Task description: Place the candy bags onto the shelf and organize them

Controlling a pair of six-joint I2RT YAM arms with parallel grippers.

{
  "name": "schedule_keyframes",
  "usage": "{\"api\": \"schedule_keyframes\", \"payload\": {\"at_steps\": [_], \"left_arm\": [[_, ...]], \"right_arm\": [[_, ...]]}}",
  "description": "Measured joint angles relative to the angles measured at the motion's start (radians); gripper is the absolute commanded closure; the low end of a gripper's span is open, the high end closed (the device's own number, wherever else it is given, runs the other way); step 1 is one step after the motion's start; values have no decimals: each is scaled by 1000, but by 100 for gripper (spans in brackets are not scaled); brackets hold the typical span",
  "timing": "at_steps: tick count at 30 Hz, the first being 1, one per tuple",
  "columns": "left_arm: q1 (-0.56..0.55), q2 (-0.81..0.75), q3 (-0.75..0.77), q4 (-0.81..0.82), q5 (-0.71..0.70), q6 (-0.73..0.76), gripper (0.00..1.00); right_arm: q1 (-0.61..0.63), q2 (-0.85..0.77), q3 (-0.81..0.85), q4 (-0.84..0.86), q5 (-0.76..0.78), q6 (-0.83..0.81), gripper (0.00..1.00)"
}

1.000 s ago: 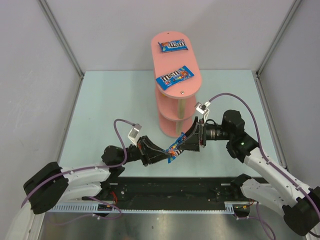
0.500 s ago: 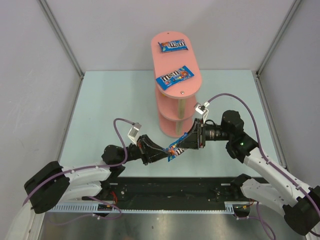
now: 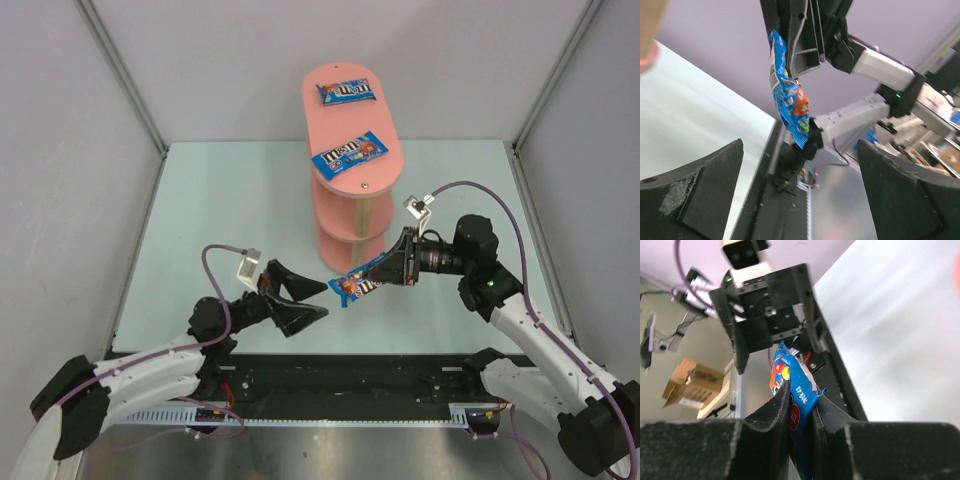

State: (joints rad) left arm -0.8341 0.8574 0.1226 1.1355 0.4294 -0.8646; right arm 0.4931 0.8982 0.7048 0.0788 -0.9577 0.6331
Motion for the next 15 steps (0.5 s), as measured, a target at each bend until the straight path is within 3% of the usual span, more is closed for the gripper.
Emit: {"api": "schedule_keyframes", "payload": {"at_steps": [8, 15], "left_arm": [[46, -285, -1, -418, -171, 99, 0], [51, -328, 46, -727, -280, 177, 0]], "right_arm": [[-50, 13, 75, -138, 35, -78, 100], [-51, 45, 251, -173, 38, -96, 100]]}}
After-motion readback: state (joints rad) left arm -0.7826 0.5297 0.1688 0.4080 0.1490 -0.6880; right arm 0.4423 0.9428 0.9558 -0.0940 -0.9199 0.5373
